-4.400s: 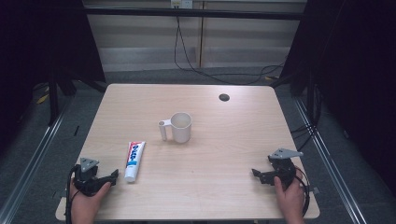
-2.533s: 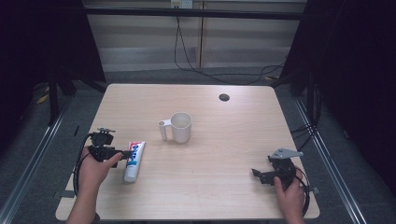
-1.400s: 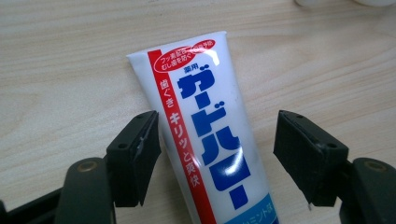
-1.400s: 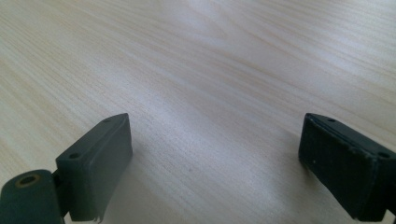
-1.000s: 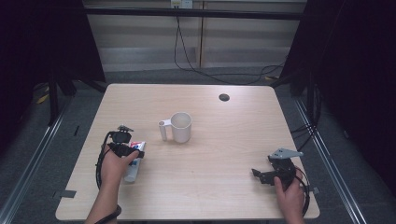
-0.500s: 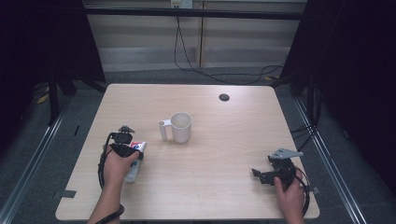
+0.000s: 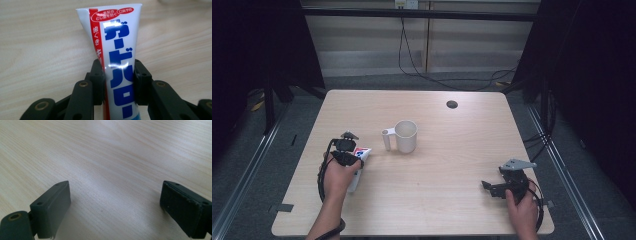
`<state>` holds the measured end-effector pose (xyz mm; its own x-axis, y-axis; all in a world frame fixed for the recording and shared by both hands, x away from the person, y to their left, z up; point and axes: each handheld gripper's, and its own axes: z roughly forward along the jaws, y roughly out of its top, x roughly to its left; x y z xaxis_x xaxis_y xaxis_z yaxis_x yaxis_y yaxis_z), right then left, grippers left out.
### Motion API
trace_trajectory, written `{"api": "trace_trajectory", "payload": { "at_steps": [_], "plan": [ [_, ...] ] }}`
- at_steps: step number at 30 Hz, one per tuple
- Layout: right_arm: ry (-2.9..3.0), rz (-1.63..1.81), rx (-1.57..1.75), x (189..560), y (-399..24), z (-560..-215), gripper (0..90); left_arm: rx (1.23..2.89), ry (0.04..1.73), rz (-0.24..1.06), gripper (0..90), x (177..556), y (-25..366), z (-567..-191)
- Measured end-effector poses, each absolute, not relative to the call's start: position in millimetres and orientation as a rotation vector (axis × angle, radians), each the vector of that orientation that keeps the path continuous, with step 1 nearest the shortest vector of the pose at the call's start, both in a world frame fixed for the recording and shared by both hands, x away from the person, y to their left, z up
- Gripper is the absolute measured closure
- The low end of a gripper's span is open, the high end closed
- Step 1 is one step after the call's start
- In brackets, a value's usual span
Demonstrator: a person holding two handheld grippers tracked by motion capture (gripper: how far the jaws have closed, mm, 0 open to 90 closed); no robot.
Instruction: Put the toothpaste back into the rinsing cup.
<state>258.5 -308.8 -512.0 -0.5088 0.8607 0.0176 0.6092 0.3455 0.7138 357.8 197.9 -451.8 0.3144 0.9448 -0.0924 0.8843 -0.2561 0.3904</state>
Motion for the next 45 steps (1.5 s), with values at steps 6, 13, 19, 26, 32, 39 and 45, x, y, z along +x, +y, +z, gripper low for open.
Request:
{"api": "trace_trajectory", "payload": {
  "at_steps": [6, 13, 19, 26, 32, 39, 45],
  "plan": [
    [2.252, 0.959, 1.296, 258.5, -308.8, -512.0, 9.4, 2.126, 1.584, 0.241, 67.4, 355.6, 200.8, -437.3],
    [2.253, 0.959, 1.296, 258.5, -308.8, -512.0, 9.3, 2.046, 1.536, 0.258, 67.2, 353.7, 204.7, -428.7],
    [2.253, 0.959, 1.296, 258.5, -308.8, -512.0, 9.4, 2.007, 1.508, 0.258, 67.2, 352.2, 206.6, -424.8],
    [2.252, 0.96, 1.297, 258.5, -308.8, -512.0, 9.3, 1.963, 1.462, 0.255, 67.2, 351.6, 205.5, -416.8],
    [2.253, 0.959, 1.296, 258.5, -308.8, -512.0, 9.3, 1.94, 1.427, 0.258, 67.0, 351.8, 204.0, -411.9],
    [2.253, 0.96, 1.296, 258.5, -308.8, -512.0, 9.3, 1.889, 1.406, 0.277, 67.1, 351.1, 201.0, -407.2],
    [2.253, 0.959, 1.297, 258.5, -308.8, -512.0, 9.3, 1.879, 1.376, 0.299, 67.0, 351.6, 196.9, -399.6]
  ]
}}
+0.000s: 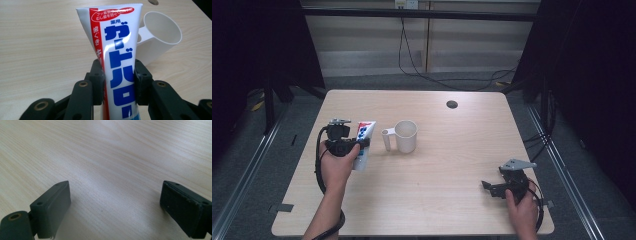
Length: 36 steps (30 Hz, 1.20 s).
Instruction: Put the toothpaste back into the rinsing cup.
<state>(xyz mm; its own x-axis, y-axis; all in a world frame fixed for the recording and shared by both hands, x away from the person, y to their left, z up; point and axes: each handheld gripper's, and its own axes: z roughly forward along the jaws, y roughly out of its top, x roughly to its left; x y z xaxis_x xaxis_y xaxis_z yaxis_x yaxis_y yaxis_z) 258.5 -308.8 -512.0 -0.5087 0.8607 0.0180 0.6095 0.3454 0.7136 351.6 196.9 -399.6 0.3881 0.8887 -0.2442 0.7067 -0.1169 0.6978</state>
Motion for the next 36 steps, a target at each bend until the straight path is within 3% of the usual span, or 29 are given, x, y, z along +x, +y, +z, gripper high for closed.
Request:
{"api": "trace_trajectory", "payload": {
  "at_steps": [36],
  "plan": [
    [2.253, 0.959, 1.296, 258.5, -308.8, -512.0, 9.3, 1.789, 1.285, 0.368, 66.3, 361.8, 170.4, -371.0]
  ]
}}
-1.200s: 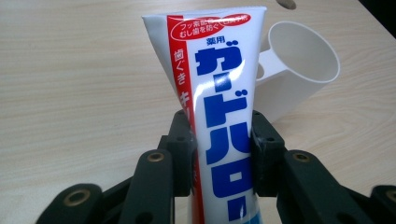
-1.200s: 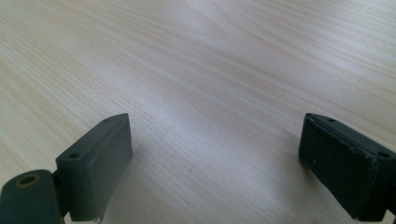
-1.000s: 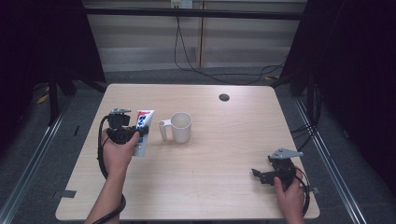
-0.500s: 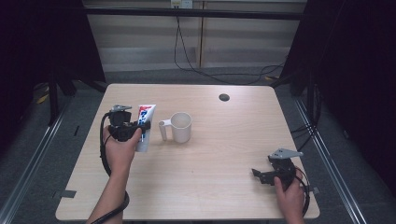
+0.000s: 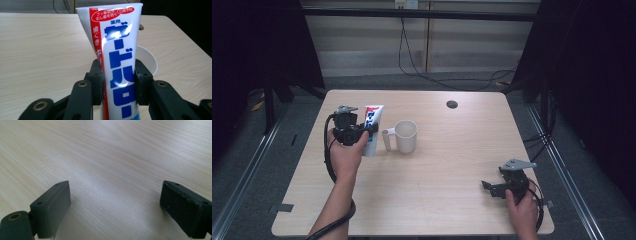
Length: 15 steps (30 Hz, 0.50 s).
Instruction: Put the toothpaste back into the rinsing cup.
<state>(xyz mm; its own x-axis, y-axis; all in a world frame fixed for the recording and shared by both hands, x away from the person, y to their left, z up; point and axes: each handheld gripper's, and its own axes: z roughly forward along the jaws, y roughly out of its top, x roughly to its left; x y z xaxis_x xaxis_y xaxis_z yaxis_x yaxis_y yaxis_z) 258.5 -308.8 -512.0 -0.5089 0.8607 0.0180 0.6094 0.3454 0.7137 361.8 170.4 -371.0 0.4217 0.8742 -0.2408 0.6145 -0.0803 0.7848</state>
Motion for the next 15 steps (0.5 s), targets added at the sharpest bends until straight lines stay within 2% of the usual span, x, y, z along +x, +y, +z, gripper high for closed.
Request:
{"api": "trace_trajectory", "payload": {
  "at_steps": [15],
  "plan": [
    [2.251, 0.96, 1.298, 258.5, -308.7, -512.0, 9.3, 1.789, 1.257, 0.384, 66.1, 371.6, 150.7, -365.4]
  ]
}}
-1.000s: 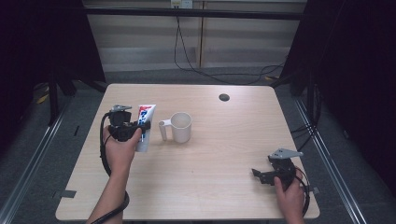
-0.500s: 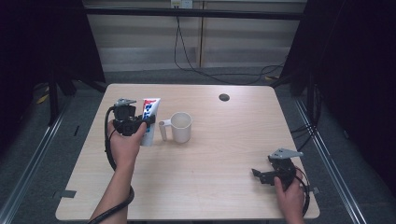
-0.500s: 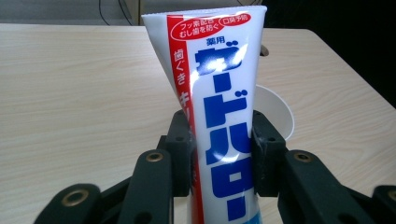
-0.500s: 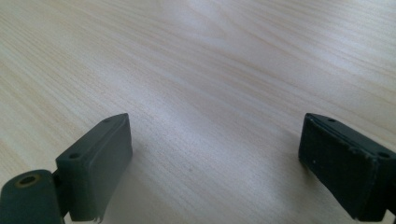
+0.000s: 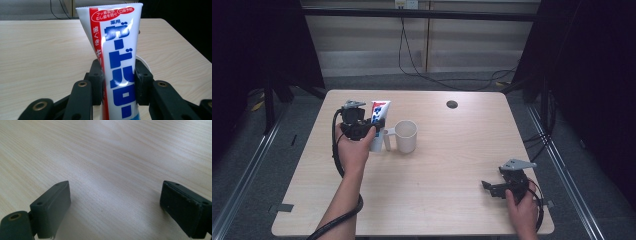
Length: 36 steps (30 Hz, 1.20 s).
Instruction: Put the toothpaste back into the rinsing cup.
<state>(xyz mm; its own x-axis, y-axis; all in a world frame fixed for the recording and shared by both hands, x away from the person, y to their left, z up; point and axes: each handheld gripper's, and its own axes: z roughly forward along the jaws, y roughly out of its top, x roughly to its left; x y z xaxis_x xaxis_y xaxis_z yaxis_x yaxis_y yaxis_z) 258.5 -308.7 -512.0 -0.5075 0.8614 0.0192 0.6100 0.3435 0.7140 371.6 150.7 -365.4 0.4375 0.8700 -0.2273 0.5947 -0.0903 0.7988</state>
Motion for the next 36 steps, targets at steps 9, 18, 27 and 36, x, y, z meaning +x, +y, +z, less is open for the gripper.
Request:
{"api": "trace_trajectory", "payload": {
  "at_steps": [9, 18, 27, 36],
  "plan": [
    [2.251, 0.961, 1.298, 258.5, -308.7, -512.0, 9.3, 1.79, 1.238, 0.385, 65.8, 379.8, 137.4, -364.4],
    [2.251, 0.962, 1.293, 258.7, -308.8, -512.1, 9.3, 1.777, 1.245, 0.372, 65.7, 385.5, 130.5, -366.2],
    [2.251, 0.962, 1.293, 258.7, -308.9, -512.1, 9.3, 1.787, 1.232, 0.387, 65.6, 392.0, 124.9, -361.1],
    [2.251, 0.962, 1.292, 258.8, -308.9, -512.1, 9.3, 1.793, 1.213, 0.39, 65.5, 399.8, 116.2, -356.3]
  ]
}}
